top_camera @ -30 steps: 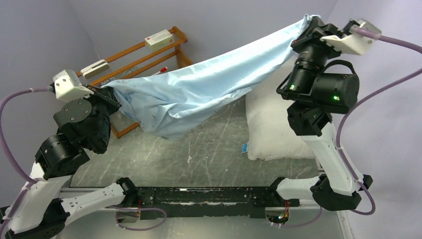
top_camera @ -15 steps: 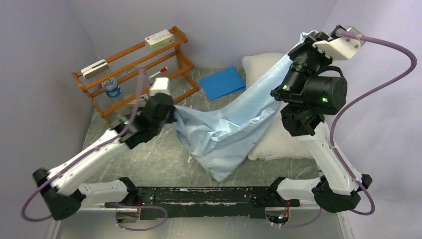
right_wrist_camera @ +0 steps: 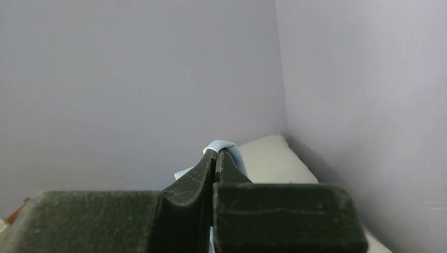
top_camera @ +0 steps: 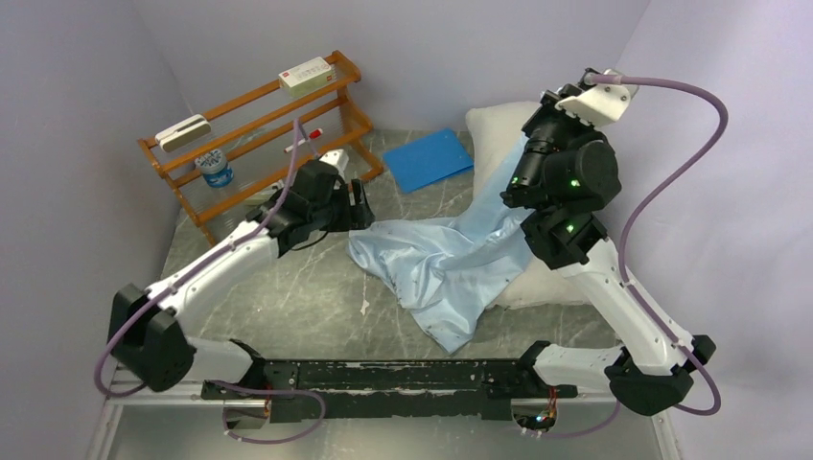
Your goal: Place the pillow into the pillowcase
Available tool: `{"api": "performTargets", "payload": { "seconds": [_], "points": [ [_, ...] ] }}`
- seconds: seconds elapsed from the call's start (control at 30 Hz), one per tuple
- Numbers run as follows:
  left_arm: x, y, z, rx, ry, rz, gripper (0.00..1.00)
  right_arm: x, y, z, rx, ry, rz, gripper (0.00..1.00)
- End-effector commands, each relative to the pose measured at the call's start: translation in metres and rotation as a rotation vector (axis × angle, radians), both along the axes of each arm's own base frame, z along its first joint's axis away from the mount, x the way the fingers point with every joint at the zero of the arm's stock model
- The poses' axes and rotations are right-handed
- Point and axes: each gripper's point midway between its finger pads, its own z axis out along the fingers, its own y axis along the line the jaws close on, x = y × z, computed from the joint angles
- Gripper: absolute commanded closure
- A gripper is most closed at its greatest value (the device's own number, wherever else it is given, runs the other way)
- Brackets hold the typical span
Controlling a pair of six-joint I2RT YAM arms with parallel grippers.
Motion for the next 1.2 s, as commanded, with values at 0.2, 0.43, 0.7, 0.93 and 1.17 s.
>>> {"api": "performTargets", "payload": {
  "seconds": [0.2, 0.43, 0.7, 0.93, 1.17],
  "points": [
    [-0.133, -0.064, -0.032, -0.193, 0.071, -0.241, 0.23, 0.016, 0.018, -0.011, 0.043, 0.004, 0.061, 1.00],
    [-0.146, -0.102, -0.084, -0.137, 0.084, -0.272, 0.34, 0.014, 0.016, -0.009, 0.071, -0.018, 0.068, 1.00],
    [-0.155, -0.140, -0.116, -0.029, 0.100, -0.306, 0.31, 0.010, 0.012, -0.006, 0.077, -0.025, 0.078, 1.00],
    [-0.141, -0.142, -0.116, -0.005, 0.024, -0.248, 0.28, 0.010, 0.012, -0.005, 0.078, -0.028, 0.092, 1.00],
    [-0.134, -0.129, -0.136, 0.136, 0.054, -0.193, 0.27, 0.009, 0.014, -0.001, 0.079, -0.036, 0.109, 1.00]
  ]
}}
